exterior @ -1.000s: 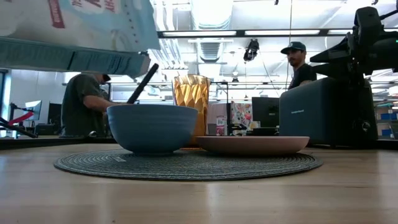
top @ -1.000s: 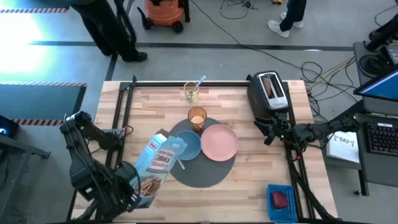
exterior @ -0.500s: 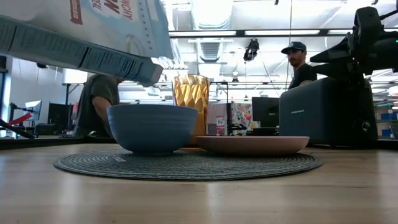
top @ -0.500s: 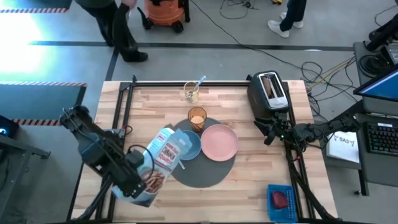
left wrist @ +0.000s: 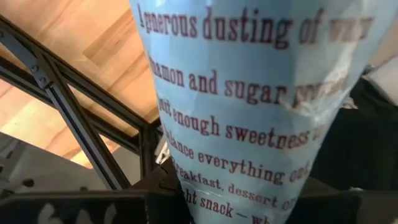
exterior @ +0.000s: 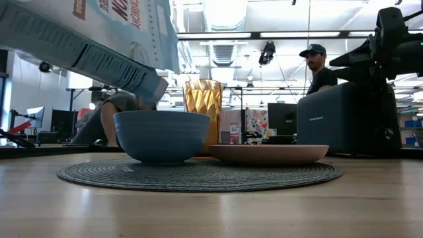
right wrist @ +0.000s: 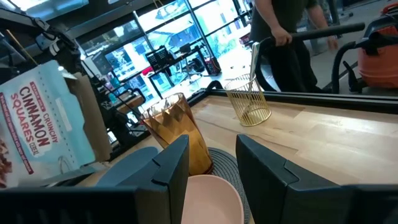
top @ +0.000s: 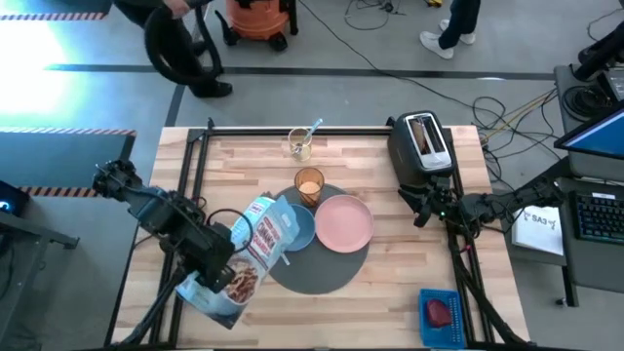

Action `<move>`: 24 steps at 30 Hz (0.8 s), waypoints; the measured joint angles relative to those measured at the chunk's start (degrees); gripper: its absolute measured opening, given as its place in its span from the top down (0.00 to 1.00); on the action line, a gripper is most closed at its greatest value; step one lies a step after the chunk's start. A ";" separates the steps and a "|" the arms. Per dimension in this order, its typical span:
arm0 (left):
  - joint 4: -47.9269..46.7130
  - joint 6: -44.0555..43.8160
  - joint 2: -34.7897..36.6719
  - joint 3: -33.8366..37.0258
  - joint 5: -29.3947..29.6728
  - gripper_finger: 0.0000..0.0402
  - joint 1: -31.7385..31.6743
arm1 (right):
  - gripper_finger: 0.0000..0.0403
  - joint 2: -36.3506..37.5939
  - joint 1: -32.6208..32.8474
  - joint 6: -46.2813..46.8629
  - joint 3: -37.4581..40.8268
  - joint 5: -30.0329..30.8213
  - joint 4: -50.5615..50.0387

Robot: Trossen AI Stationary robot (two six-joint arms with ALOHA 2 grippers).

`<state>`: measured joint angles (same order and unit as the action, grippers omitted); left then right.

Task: Arrange a breakfast setting
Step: Pour the cereal into the blue bowl

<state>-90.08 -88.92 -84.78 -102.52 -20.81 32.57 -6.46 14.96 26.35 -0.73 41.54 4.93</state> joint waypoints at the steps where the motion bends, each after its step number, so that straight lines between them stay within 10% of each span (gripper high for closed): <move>1: 0.02 0.00 0.19 0.00 -0.45 0.75 -0.46 | 0.69 0.00 0.00 0.02 0.00 -0.02 0.00; 24: 0.04 6.16 0.55 0.02 -13.23 0.75 -10.82 | 0.69 0.00 0.02 0.02 0.00 0.00 0.00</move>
<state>-90.04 -82.77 -84.23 -102.50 -34.04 21.75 -6.46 14.98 26.37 -0.74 41.53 4.93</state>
